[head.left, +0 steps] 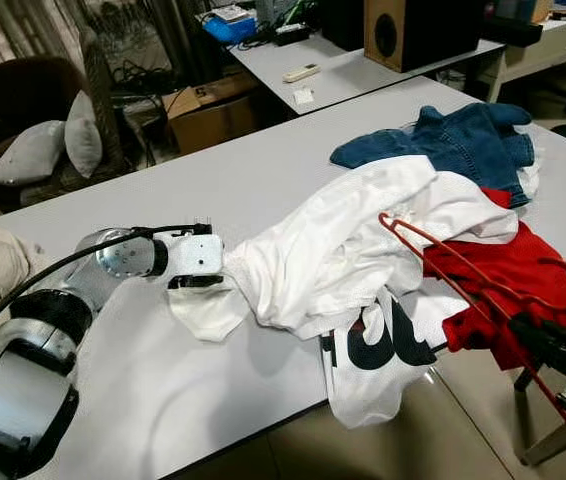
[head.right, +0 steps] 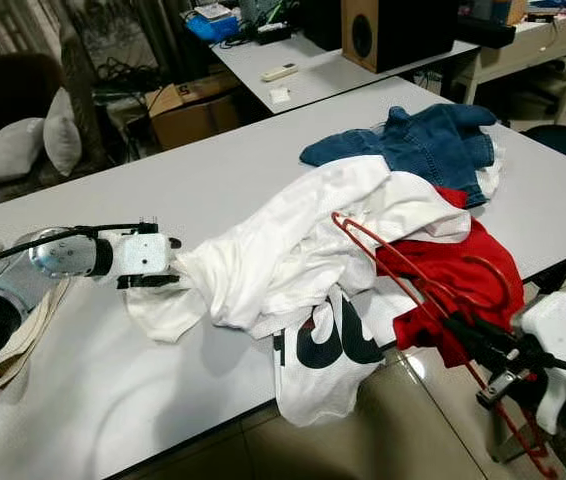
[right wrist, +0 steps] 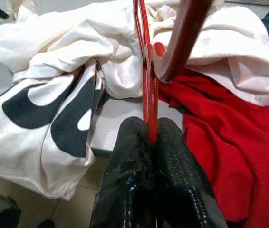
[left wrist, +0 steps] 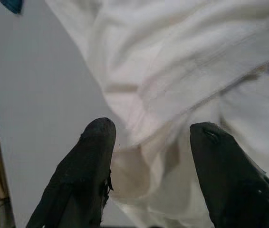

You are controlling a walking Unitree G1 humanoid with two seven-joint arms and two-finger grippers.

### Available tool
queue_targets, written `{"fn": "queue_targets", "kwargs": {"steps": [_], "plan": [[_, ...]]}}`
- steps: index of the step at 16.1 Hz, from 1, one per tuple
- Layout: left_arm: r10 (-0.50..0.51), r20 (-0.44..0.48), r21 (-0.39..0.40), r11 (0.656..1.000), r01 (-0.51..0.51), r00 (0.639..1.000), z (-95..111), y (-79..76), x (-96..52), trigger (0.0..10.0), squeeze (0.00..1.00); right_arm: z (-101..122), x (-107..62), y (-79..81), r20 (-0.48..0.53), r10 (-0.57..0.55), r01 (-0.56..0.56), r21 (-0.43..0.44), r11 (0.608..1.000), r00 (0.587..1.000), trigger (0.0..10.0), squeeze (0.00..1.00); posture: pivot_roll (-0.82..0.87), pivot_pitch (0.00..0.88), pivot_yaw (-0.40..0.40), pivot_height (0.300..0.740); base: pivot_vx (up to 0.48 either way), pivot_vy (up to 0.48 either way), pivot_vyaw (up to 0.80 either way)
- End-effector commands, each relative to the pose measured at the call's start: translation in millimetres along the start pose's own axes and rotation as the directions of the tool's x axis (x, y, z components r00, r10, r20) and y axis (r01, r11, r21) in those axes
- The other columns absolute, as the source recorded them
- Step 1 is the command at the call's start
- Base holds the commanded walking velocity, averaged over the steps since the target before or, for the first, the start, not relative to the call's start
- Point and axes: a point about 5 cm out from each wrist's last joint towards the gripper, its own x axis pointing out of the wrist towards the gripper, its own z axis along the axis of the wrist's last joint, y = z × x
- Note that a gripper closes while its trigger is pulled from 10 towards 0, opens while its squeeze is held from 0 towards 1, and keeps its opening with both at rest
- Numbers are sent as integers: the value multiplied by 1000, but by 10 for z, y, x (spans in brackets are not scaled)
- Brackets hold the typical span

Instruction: Hang hanger

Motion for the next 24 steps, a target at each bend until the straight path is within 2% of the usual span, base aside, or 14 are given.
{"fn": "queue_targets", "kwargs": {"steps": [1, 2, 4, 5, 6, 7, 8, 12, 14, 15, 16, 17, 20, 24], "plan": [[9, -19, 18, 1000, -8, 1000, -20, 21, -14, 10000, 0, 60, 36, 52, 25, 20, -19, -21, 1000, 999, 10000, 0, -66, 0, 218, 740, 0, 0, 0], [36, -28, 18, 999, -35, 999, -15, 4, 46, 10000, 0, 73, 80, 67, 39, 31, -30, -20, 999, 999, 10000, 0, -68, 0, 216, 740, 0, 0, 0], [51, -31, 13, 999, -51, 998, -11, 4, 71, 10000, 0, 79, 106, 83, 43, 43, -42, -23, 999, 998, 10000, 0, -71, 0, 213, 740, 0, 0, 0], [54, -31, 14, 998, -53, 998, -5, -1, 91, 8667, 0, 89, 131, 89, 50, 49, -47, -27, 999, 998, 10000, 0, -74, 0, 212, 740, 0, 0, 0], [57, -28, 12, 998, -57, 998, 3, -1, 104, 4275, 0, 100, 150, 92, 55, 54, -53, -32, 998, 997, 10000, 0, -75, 0, 212, 740, 0, 0, 0], [86, -9, -3, 996, -86, 996, 34, 33, 118, 1176, 0, 113, 176, 89, 60, 59, -57, -35, 998, 996, 10000, 0, -76, 0, 208, 740, 0, 0, 0], [95, -6, -5, 995, -95, 995, 46, 44, 126, 0, 0, 118, 193, 89, 63, 62, -60, -38, 997, 996, 10000, 0, -76, 0, 208, 740, 0, 0, 0], [81, -5, -5, 997, -81, 997, 60, 14, 168, 0, 0, 133, 264, 96, 74, 75, -72, -40, 997, 994, 10000, 0, -70, 0, 200, 740, 0, 0, 0], [34, -25, -7, 999, -34, 999, 39, -41, 194, 0, 0, 137, 290, 98, 77, 83, -80, -41, 996, 994, 10000, 0, -68, 0, 198, 740, 0, 0, 0], [1, -48, -9, 1000, -1, 999, 1, -75, 187, 824, 0, 141, 295, 101, 78, 87, -84, -42, 996, 993, 10000, 0, -68, 0, 199, 740, 0, 0, 0], [-4, -61, -9, 1000, 3, 998, -25, -73, 168, 4941, 0, 144, 300, 103, 79, 90, -87, -42, 995, 993, 10000, 0, -68, 0, 198, 740, 0, 0, 0], [-7, -68, 0, 1000, 7, 998, -35, -64, 153, 10000, 0, 144, 303, 104, 78, 92, -89, -43, 995, 993, 10000, 0, -67, 0, 198, 740, 0, 0, 0], [-48, -90, 5, 999, 49, 995, -58, -77, 140, 10000, 0, 150, 328, 100, 80, 98, -95, -46, 994, 992, 10000, 0, -64, 0, 193, 740, 0, 0, 0], [-31, -93, 4, 999, 32, 995, -26, -71, 186, 10000, 0, 160, 345, 104, 84, 101, -98, -47, 994, 991, 10000, 0, -66, 0, 194, 740, 0, 0, 0]]}}
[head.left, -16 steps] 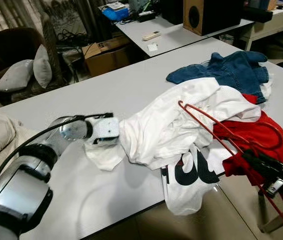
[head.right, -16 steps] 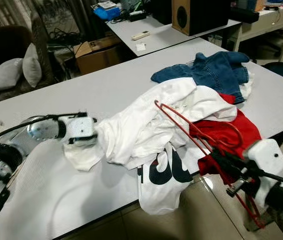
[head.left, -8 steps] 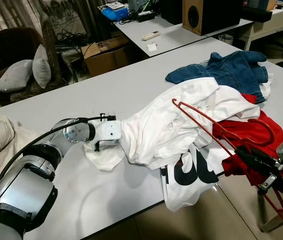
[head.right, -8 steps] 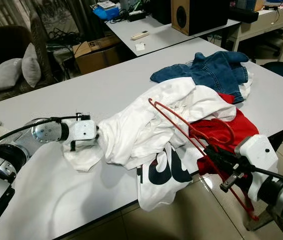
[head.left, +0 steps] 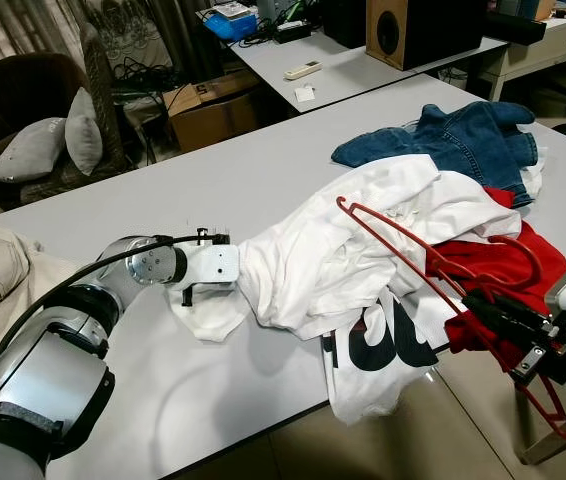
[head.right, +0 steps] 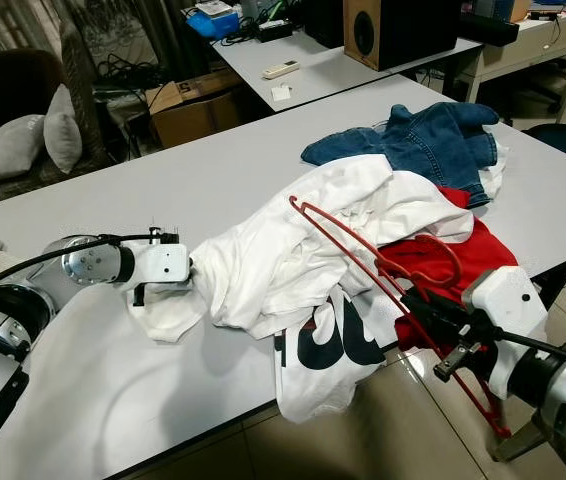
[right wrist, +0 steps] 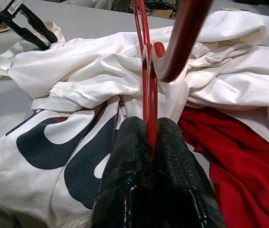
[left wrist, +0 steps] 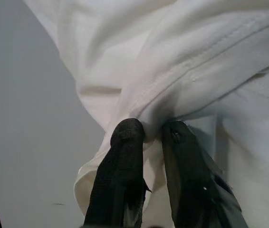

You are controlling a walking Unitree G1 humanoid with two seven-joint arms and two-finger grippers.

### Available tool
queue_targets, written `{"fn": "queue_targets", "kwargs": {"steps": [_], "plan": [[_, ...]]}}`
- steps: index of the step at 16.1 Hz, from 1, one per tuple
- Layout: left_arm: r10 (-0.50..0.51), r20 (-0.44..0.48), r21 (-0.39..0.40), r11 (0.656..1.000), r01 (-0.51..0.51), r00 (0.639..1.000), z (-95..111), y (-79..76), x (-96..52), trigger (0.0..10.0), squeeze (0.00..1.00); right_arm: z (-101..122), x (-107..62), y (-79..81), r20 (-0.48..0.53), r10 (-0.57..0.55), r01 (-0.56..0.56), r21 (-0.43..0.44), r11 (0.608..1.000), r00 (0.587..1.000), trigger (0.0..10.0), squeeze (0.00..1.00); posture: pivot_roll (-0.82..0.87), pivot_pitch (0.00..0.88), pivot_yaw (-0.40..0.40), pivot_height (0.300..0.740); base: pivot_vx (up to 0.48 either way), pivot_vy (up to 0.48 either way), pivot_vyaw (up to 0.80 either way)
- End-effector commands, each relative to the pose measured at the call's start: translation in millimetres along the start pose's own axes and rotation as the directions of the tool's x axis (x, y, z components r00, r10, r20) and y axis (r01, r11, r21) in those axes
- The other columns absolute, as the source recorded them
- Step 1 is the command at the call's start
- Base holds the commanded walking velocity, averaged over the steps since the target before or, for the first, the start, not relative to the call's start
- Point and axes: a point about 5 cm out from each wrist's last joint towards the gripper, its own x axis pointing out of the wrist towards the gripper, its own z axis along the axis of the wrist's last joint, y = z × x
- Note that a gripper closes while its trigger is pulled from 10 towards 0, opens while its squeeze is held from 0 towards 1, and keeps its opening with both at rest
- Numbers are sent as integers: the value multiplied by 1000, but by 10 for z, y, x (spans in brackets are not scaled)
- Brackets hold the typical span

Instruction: Hang hanger

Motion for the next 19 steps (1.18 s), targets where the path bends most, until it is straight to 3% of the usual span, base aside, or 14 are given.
{"fn": "queue_targets", "kwargs": {"steps": [1, 5, 6, 8, 15, 18, 19], "plan": [[-6, -36, 1, 1000, 6, 999, -35, 1, -5, 10000, 0, 15, 25, 12, 12, 9, -9, -3, 1000, 1000, 10000, 0, -66, 0, 194, 740, 0, 0, 0], [19, -49, -7, 1000, -19, 999, -22, -16, 44, 10000, 0, 16, 28, 13, 14, 7, -7, -3, 1000, 1000, 10000, 0, -73, 0, 204, 740, 0, 0, 0], [26, -44, -20, 999, -27, 999, -15, -10, 49, 9529, 0, 16, 30, 17, 15, 7, -7, -3, 1000, 1000, 10000, 0, -73, 0, 204, 740, 0, 0, 0], [33, -38, -31, 999, -34, 999, -3, -2, 55, 0, 0, 16, 32, 20, 16, 7, -7, -2, 1000, 1000, 10000, 0, -73, 0, 205, 740, 0, 0, 0], [134, 14, -118, 984, -132, 991, 41, 112, 24, 0, 0, 22, 38, 23, 19, 7, -7, -5, 1000, 1000, 10000, 0, -74, 0, 206, 740, 0, 0, 0], [312, 113, -283, 920, -270, 943, 94, 402, -159, 0, 0, 58, -25, 57, 51, 23, -23, 5, 1000, 998, 10000, 0, -79, 0, 208, 740, 0, 0, 0], [334, 131, -306, 909, -282, 933, 103, 446, -195, 0, 0, 70, -31, 64, 65, 27, -27, 12, 1000, 998, 10000, 0, -81, 0, 207, 740, 0, 0, 0]]}}
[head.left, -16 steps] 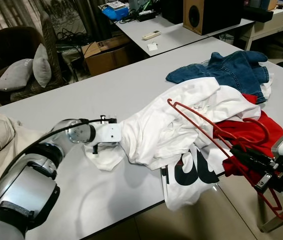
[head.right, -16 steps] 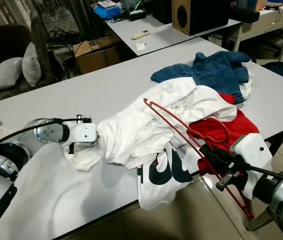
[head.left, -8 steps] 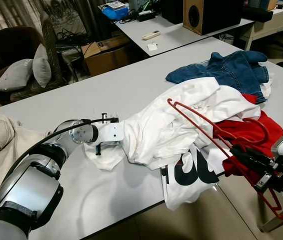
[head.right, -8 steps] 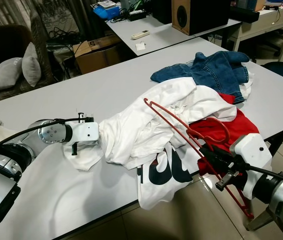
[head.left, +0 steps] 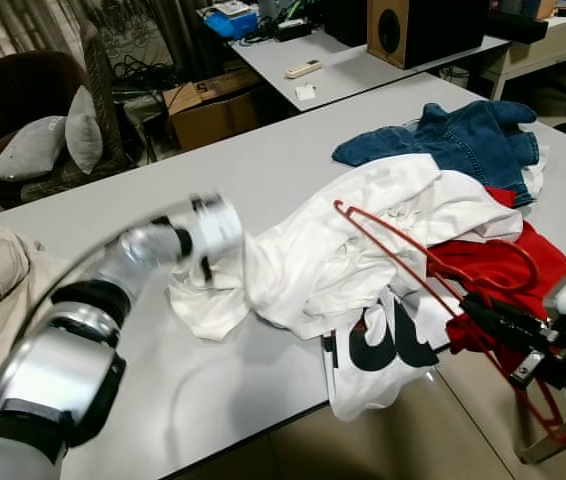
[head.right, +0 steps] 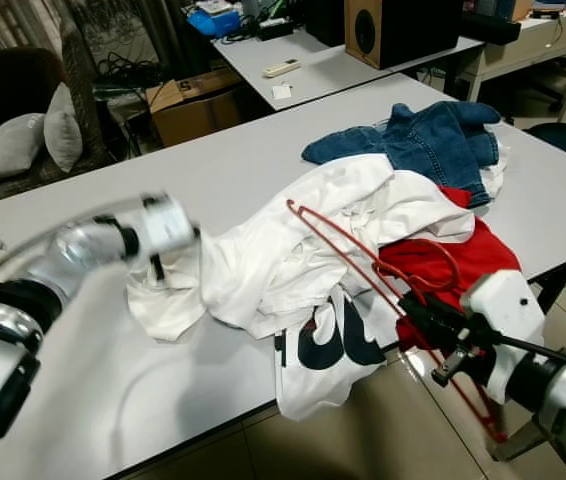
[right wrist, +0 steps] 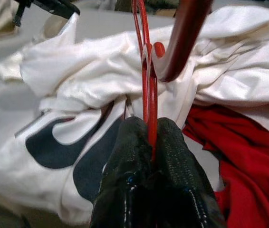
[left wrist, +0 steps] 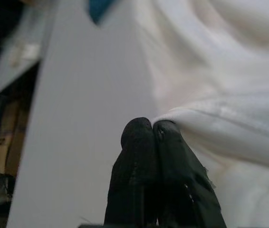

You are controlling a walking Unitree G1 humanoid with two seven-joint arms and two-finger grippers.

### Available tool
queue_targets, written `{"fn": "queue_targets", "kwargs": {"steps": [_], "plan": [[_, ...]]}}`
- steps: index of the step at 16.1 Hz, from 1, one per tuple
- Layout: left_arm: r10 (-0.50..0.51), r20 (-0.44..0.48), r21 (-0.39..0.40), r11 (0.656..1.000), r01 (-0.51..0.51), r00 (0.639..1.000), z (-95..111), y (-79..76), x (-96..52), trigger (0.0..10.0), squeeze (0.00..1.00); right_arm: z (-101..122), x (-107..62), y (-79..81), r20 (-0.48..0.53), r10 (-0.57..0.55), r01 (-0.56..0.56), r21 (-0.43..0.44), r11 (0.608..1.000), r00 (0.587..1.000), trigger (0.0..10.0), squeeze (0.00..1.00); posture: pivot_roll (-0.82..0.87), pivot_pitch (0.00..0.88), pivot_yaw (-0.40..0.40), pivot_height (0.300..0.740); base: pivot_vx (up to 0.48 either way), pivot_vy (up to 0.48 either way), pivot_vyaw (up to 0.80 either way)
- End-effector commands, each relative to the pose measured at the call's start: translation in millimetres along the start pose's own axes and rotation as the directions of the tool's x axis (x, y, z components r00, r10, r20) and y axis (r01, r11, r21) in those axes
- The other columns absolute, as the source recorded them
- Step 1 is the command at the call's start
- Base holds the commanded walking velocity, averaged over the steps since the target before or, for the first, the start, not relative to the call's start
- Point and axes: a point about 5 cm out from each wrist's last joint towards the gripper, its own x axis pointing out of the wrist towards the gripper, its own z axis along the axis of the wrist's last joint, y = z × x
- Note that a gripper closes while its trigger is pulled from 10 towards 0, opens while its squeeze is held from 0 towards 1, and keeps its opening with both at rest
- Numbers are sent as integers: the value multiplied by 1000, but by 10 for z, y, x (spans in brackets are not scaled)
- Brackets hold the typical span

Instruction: Hang hanger

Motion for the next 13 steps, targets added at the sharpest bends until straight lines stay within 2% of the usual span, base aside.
{"fn": "queue_targets", "kwargs": {"steps": [1, 2, 5, 6, 9, 11, 12, 13], "plan": [[43, 49, -33, 999, -41, 998, 80, 185, -86, 0, 0, 130, -10, 72, 74, 49, -48, -17, 999, 996, 10000, 0, -84, 0, 207, 740, 0, 0, 0], [34, 97, -50, 998, -30, 995, 152, 257, -123, 0, 0, 163, 1, 124, 95, 88, -87, -6, 996, 992, 10000, 0, -84, 0, 207, 740, 0, 0, 0], [59, 157, -65, 997, -50, 986, 265, 372, -167, 0, 0, 174, 35, 230, 88, 180, -180, -10, 984, 980, 10000, 0, -84, 0, 195, 740, 0, 0, 0], [84, 176, -62, 995, -74, 981, 325, 459, -212, 0, 0, 185, 52, 282, 93, 233, -234, -3, 972, 968, 10000, 0, -80, 0, 186, 740, 0, 0, 0], [49, 165, -32, 998, -44, 985, 347, 483, -249, 0, 0, 239, 108, 334, 116, 309, -312, 3, 950, 944, 10000, 0, -72, 0, 164, 740, 0, 0, 0], [39, 160, -29, 999, -34, 986, 343, 472, -254, 0, 0, 216, 169, 367, 98, 342, -344, 10, 939, 935, 10000, 0, -71, 0, 159, 740, 0, 0, 0], [30, 165, -24, 999, -27, 986, 358, 464, -254, 0, 0, 172, 259, 398, 65, 356, -358, 15, 934, 932, 10000, 0, -72, 0, 157, 740, 0, 0, 0], [17, 177, -19, 1000, -14, 984, 387, 448, -251, 0, 0, 97, 455, 396, 21, 319, -319, 10, 948, 948, 10000, 0, -74, 0, 157, 740, 0, 0, 0]]}}
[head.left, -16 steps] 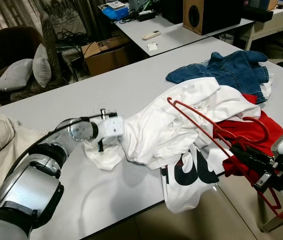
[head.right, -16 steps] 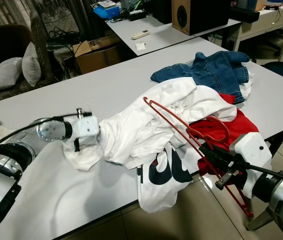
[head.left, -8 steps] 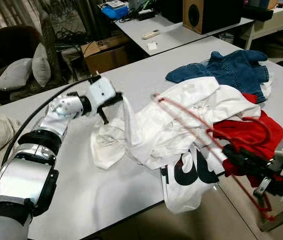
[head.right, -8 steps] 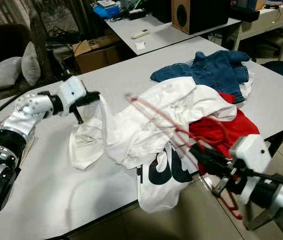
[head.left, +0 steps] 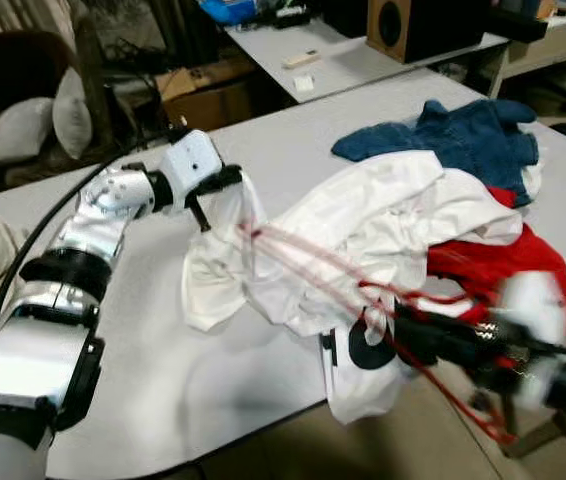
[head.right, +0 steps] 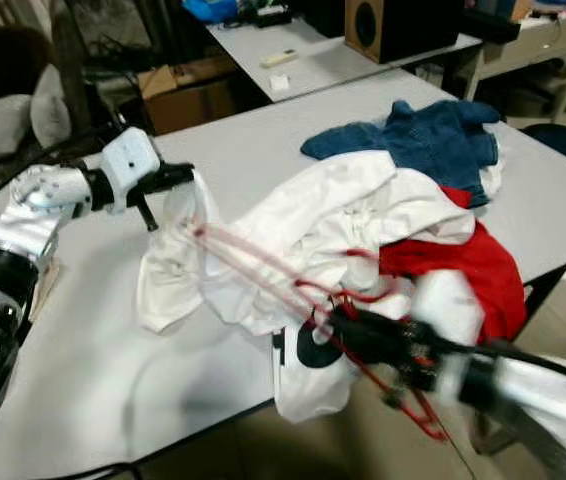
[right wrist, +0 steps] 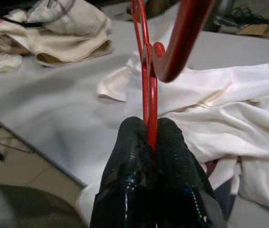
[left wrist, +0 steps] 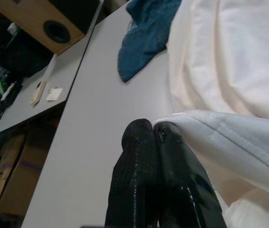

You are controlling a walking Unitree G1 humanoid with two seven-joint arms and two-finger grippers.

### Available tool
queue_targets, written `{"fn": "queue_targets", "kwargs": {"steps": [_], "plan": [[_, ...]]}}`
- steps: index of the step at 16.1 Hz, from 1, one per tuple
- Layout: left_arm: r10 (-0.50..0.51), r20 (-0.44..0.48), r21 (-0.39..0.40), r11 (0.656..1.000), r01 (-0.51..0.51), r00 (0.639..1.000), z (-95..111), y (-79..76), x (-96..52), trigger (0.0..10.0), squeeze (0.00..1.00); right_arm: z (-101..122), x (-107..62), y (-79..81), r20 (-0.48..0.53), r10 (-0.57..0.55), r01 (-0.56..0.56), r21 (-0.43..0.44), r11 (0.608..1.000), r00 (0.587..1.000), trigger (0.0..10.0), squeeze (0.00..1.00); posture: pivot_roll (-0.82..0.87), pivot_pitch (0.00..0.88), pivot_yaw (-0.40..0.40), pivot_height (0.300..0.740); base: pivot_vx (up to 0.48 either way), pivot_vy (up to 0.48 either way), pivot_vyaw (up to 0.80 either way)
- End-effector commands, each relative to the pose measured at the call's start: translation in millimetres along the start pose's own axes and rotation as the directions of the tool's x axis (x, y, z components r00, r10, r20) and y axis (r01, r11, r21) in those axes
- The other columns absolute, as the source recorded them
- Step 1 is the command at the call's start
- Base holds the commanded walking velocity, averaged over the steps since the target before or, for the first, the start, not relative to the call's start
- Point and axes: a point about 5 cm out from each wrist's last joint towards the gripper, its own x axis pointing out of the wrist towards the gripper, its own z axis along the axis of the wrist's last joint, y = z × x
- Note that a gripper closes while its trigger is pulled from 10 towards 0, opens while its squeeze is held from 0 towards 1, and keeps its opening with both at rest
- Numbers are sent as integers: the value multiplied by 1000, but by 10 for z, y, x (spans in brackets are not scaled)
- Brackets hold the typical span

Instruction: Hang hanger

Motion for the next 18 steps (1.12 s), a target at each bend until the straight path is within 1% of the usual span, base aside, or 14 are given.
{"fn": "queue_targets", "kwargs": {"steps": [1, 2, 3, 4, 5, 7, 9, 10, 11, 12, 13, 15, 16, 18], "plan": [[-10, 5, 14, 1000, 10, 1000, 36, 20, -27, 0, 0, -111, 149, -50, -60, -45, 45, 2, 999, 997, 10000, 0, -73, 0, 156, 740, 0, 0, 0], [-20, 9, 20, 1000, 20, 1000, 50, -7, -23, 0, 0, -164, 332, -102, -76, -82, 83, 1, 997, 994, 10000, 0, -68, 0, 147, 740, 0, 0, 0], [-23, 9, 23, 999, 23, 1000, 52, -19, -25, 0, 0, -167, 402, -111, -68, -93, 93, 5, 996, 993, 10000, 0, -63, 0, 139, 740, 0, 0, 0], [-23, 10, 27, 999, 23, 1000, 50, -42, -35, 0, 0, -153, 525, -134, -49, -126, 127, 13, 992, 991, 10000, 0, -57, 0, 127, 740, 0, 0, 0], [-11, 0, 40, 999, 11, 1000, 25, -64, -82, 0, 0, -110, 646, -128, -31, -139, 140, 48, 989, 990, 10000, 0, -48, 0, 103, 740, 0, 0, 0], [11, -6, 43, 999, -11, 1000, 8, -91, -147, 0, 0, -79, 740, -87, -8, -130, 131, 89, 987, 991, 10000, 0, -41, 0, 84, 740, 0, 0, 0], [43, -20, 48, 998, -42, 999, -18, -98, -200, 0, 0, -69, 755, -45, -3, -123, 122, 109, 986, 992, 10000, 0, -39, 0, 74, 740, 0, 0, 0], [66, -30, 58, 996, -64, 997, -30, -89, -239, 0, 0, -78, 745, -37, -16, -136, 137, 132, 982, 991, 10000, 0, -40, 0, 68, 740, 0, 0, 0], [94, -21, 61, 994, -92, 995, -9, -64, -276, 0, 0, -108, 721, -33, -51, -161, 167, 189, 968, 986, 10000, 0, -41, 0, 66, 740, 0, 0, 0], [134, 0, 67, 989, -134, 991, 60, -8, -314, 0, 0, -141, 695, -27, -113, -166, 187, 213, 959, 980, 10000, 0, -44, 0, 63, 740, 0, 0, 0], [144, 3, 68, 987, -144, 990, 81, 3, -322, 0, 0, -145, 691, -24, -125, -160, 184, 215, 959, 979, 10000, 0, -45, 0, 63, 740, 0, 0, 0], [182, 34, 65, 981, -184, 983, 170, 71, -331, 0, 0, -137, 683, -34, -147, -146, 179, 247, 952, 978, 10000, 0, -47, 0, 62, 740, 0, 0, 0], [181, 53, 69, 980, -185, 982, 217, 74, -317, 0, 0, -99, 684, -66, -132, -152, 184, 283, 941, 980, 10000, 0, -52, 0, 63, 740, 0, 0, 0], [179, 73, 78, 980, -185, 981, 276, 60, -306, 0, 0, 27, 690, -117, -51, -177, 183, 381, 906, 983, 10000, 0, -59, 0, 63, 740, 0, 0, 0]]}}
